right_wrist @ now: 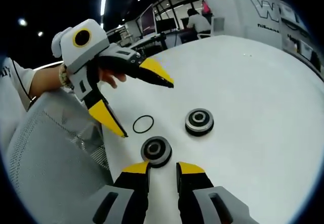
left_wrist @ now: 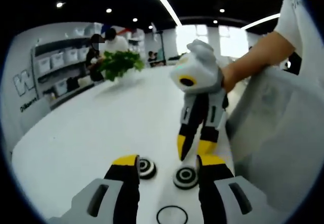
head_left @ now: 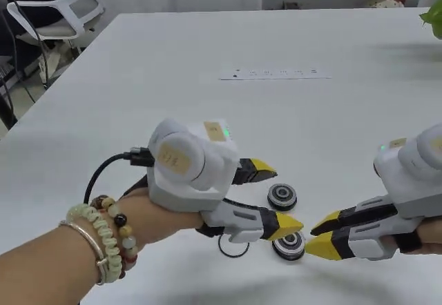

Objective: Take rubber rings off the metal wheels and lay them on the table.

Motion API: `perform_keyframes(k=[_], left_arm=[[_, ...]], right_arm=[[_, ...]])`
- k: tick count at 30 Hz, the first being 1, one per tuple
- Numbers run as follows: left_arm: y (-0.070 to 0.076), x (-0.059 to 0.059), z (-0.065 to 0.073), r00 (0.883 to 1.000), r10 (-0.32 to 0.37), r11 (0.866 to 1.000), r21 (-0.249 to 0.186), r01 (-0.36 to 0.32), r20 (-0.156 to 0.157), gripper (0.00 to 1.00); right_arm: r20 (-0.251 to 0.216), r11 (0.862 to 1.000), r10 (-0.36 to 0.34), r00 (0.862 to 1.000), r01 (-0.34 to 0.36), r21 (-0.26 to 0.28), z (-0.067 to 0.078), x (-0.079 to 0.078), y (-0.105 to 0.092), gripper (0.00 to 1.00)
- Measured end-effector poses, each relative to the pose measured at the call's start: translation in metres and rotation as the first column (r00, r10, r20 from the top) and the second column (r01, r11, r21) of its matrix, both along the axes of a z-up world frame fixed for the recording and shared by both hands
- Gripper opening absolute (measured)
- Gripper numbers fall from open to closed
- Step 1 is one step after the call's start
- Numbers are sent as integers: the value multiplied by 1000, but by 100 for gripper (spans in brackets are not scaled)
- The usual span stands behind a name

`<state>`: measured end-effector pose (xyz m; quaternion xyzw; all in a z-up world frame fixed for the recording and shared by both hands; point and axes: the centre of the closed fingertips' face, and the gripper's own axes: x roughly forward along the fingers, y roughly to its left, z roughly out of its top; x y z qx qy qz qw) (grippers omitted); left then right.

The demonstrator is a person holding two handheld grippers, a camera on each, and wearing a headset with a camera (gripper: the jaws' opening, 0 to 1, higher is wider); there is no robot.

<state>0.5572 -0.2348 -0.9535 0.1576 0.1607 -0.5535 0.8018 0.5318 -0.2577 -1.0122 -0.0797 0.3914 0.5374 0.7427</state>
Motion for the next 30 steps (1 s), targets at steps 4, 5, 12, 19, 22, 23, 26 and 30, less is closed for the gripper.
perform_keyframes(k=[4, 5, 12, 19, 22, 23, 26, 30], left_arm=[[-2, -4, -13, 1000, -12, 1000, 12, 13, -25, 38], [-2, -6, -17, 999, -21, 1000, 23, 21, -30, 37], [-8, -18, -39, 996, -66, 994, 89, 70, -52, 30], [-11, -21, -48, 996, -75, 989, 124, 80, -46, 20], [-11, -24, -48, 995, -74, 990, 115, 82, -68, 16], [-10, -25, -49, 995, -77, 989, 123, 85, -68, 16], [-10, -25, -48, 995, -68, 991, 111, 77, -79, 15], [-8, -24, -50, 995, -63, 991, 113, 72, -79, 14]], right_arm=[[15, 1000, 17, 1000, -17, -10, -3, -1, 1, 19], [18, 1000, 25, 1000, -25, -14, -3, -2, 2, 19], [23, 998, 59, 998, -58, -34, -8, -6, 6, 18], [58, 995, 83, 995, -80, -51, -8, -4, 6, 16], [58, 995, 91, 994, -88, -52, -9, -5, 7, 16], [59, 995, 92, 994, -89, -52, -9, -5, 7, 16], [67, 994, 97, 993, -94, -50, -9, -5, 8, 17], [71, 994, 103, 992, -100, -46, -9, -6, 10, 17]])
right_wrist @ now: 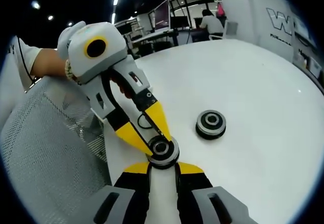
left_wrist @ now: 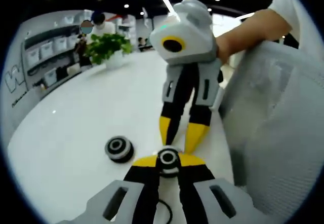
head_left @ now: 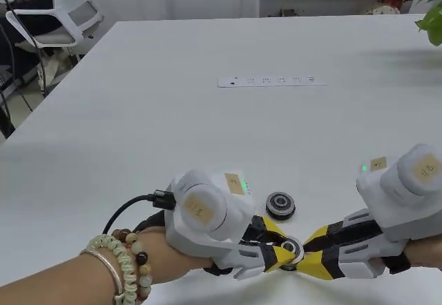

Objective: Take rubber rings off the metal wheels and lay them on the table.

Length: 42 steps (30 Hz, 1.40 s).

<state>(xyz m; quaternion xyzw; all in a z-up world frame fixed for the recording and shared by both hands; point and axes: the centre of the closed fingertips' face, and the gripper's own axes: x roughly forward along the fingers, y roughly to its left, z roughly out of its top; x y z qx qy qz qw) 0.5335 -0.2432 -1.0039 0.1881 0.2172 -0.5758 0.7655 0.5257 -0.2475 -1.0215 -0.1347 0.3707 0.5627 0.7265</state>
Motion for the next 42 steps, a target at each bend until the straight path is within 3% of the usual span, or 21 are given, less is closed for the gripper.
perform_keyframes(k=[4, 5, 7, 13, 25, 36, 41, 42], left_arm=[[0, 0, 0, 1000, 4, 1000, -5, -4, 0, 14], [0, 0, 0, 1000, 5, 1000, -7, -5, 0, 14], [0, 1, 0, 1000, 4, 1000, -8, -4, 1, 14], [0, 1, 0, 1000, 1, 1000, -12, -1, 4, 14], [0, 2, 1, 1000, 0, 1000, -21, 0, 15, 14], [0, 2, 1, 1000, 2, 1000, -28, -1, 18, 14], [0, 2, 1, 1000, 1, 1000, -29, -1, 18, 14], [-1, 2, 1, 1000, 1, 1000, -29, -1, 18, 14]], right_arm=[[23, 999, 22, 999, -21, -27, -3, 0, -2, 12], [51, 999, 39, 998, -36, -41, -4, 2, -4, 9], [32, 999, 22, 999, -21, -35, -3, 1, -4, 7], [64, 998, 29, 998, -25, -52, -3, 3, -4, 1], [33, 999, -12, 999, 13, -38, -3, 4, -5, 0], [-45, 995, -98, 994, 98, -8, 2, 8, -9, 0], [-129, 984, -160, 979, 169, 58, 10, 9, -9, 0], [-138, 983, -165, 977, 174, 51, 10, 9, -10, 0]])
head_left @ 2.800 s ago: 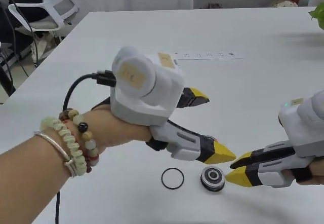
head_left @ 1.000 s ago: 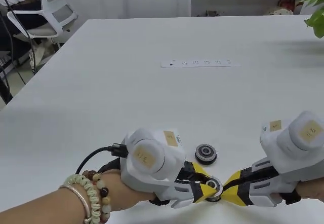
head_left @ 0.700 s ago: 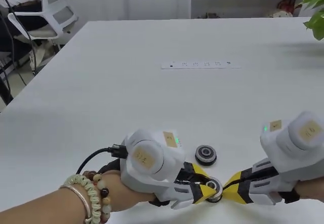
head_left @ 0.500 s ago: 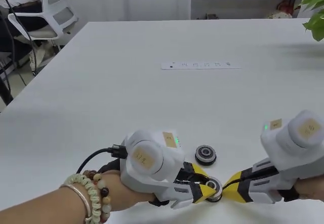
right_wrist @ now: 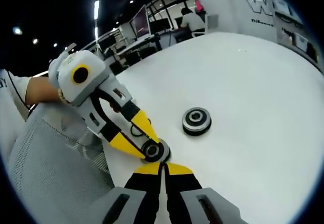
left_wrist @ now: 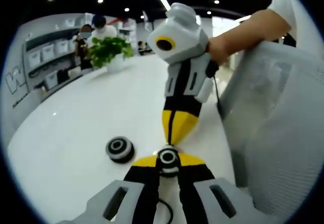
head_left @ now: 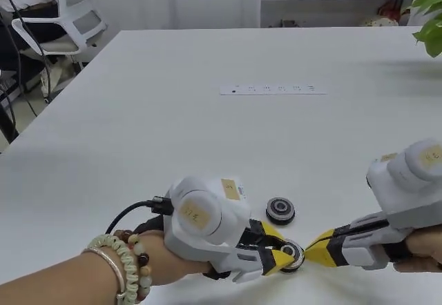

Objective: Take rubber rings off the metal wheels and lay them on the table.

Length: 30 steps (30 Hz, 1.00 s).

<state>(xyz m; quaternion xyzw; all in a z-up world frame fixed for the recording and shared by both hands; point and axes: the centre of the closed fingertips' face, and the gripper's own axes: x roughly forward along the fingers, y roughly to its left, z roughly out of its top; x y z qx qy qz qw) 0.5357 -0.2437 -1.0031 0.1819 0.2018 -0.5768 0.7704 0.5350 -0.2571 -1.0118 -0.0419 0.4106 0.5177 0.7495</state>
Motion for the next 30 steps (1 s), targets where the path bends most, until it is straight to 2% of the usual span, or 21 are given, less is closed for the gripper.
perform_keyframes(k=[5, 9, 11, 19, 26, 30], left_arm=[[0, 0, 0, 1000, 0, 1000, -1, 0, 0, 14], [0, 0, 0, 1000, 0, 1000, -1, 0, 1, 14], [0, 0, 0, 1000, 0, 1000, -1, 0, 1, 14], [0, 0, 0, 1000, 0, 1000, 0, 0, 2, 14], [0, 0, 0, 1000, 0, 1000, -1, 0, 3, 14], [0, 0, 0, 1000, 0, 1000, -1, 0, 3, 14]], right_arm=[[-21, 1000, -21, 1000, 21, 10, -2, -3, 2, 0], [12, 1000, 8, 1000, -7, -1, -3, -3, 1, 0], [43, 999, 38, 998, -38, -8, -2, -3, 1, 0], [56, 998, 61, 997, -59, -35, -4, -4, 0, 0], [82, 992, 116, 990, -111, -64, -8, -8, 2, 7], [92, 991, 131, 987, -126, -55, -7, -9, 6, 14]])
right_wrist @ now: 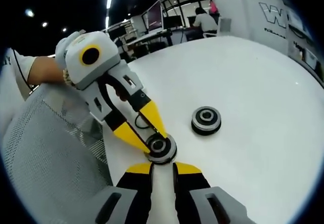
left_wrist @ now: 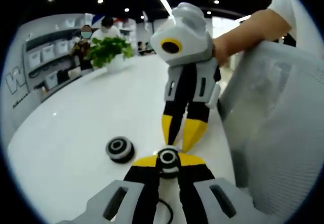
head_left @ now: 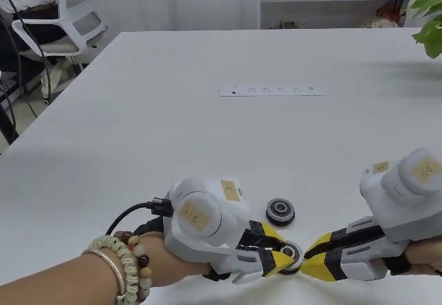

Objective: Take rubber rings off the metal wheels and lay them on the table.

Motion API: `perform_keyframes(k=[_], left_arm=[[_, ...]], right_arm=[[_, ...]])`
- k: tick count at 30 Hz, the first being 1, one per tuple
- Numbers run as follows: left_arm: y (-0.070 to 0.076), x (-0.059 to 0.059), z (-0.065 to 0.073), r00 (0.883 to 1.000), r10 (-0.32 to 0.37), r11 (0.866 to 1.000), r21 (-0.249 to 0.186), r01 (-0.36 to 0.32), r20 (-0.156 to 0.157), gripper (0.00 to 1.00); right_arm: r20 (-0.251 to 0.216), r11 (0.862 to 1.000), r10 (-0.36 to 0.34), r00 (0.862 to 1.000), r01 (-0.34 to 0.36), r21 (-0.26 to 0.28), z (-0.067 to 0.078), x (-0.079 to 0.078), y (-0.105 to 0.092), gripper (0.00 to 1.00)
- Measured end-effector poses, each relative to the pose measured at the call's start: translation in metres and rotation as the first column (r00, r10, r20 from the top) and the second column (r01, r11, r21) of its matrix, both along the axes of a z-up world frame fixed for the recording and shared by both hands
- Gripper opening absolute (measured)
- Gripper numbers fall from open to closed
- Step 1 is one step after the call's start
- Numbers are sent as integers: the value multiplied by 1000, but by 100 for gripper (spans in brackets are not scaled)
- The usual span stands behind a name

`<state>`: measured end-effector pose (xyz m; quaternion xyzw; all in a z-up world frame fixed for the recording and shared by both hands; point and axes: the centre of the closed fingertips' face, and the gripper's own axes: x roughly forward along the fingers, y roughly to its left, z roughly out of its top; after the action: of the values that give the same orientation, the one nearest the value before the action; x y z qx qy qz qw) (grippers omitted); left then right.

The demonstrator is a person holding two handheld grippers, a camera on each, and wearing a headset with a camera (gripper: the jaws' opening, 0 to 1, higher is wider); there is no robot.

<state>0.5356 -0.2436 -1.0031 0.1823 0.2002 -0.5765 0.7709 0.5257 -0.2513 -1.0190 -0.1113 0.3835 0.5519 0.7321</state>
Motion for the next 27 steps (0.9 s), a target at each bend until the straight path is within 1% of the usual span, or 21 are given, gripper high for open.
perform_keyframes(k=[1, 3, 5, 7, 10, 11, 14, 16, 18, 19, 20, 21, 23, 27], left_arm=[[0, 0, 0, 1000, 0, 1000, 0, 0, 0, 14], [0, 0, 0, 1000, 0, 1000, -1, 0, 0, 14], [0, 0, 0, 1000, 1, 1000, -2, -1, 0, 14], [0, 0, 0, 1000, 1, 1000, -3, -1, -1, 14], [0, 0, 0, 1000, 2, 1000, -5, -2, -2, 14], [0, 0, 0, 1000, 2, 1000, -5, -2, -2, 14], [0, 0, 0, 1000, 3, 1000, -6, -3, -3, 14], [0, 0, 0, 1000, 6, 1000, -8, -6, -7, 14], [0, 0, 0, 1000, 8, 1000, -12, -8, -9, 14], [0, 0, 0, 1000, 9, 1000, -13, -9, -10, 14], [0, 1, 0, 1000, 11, 1000, -15, -11, -11, 14], [0, 1, 0, 1000, 12, 1000, -17, -13, -12, 14], [0, 1, 0, 1000, 14, 1000, -19, -14, -14, 14], [1, 1, 0, 1000, 18, 1000, -22, -18, -17, 14]], right_arm=[[7, 1000, 5, 1000, -5, -1, 0, 0, 1, 15], [37, 1000, 15, 999, -15, -13, -1, 2, 2, 18], [53, 999, 31, 998, -30, -14, -2, 0, 5, 19], [46, 1000, 28, 999, -27, -14, -3, 0, 6, 19], [62, 999, 43, 997, -41, -26, -4, 1, 5, 18], [72, 998, 53, 996, -50, -37, -5, 1, 3, 17], [74, 998, 55, 996, -53, -31, -4, 1, 4, 16], [75, 998, 58, 996, -55, -43, -4, 1, 4, 15], [97, 996, 78, 992, -72, -58, -3, 1, 3, 14], [99, 995, 80, 992, -74, -61, -3, 1, 3, 13], [100, 995, 87, 991, -81, -61, -3, 0, 2, 10], [98, 995, 82, 992, -76, -59, -3, 0, 2, 9], [89, 996, 74, 993, -69, -56, -3, 1, 2, 9], [88, 996, 72, 993, -68, -56, -3, 1, 2, 9]])
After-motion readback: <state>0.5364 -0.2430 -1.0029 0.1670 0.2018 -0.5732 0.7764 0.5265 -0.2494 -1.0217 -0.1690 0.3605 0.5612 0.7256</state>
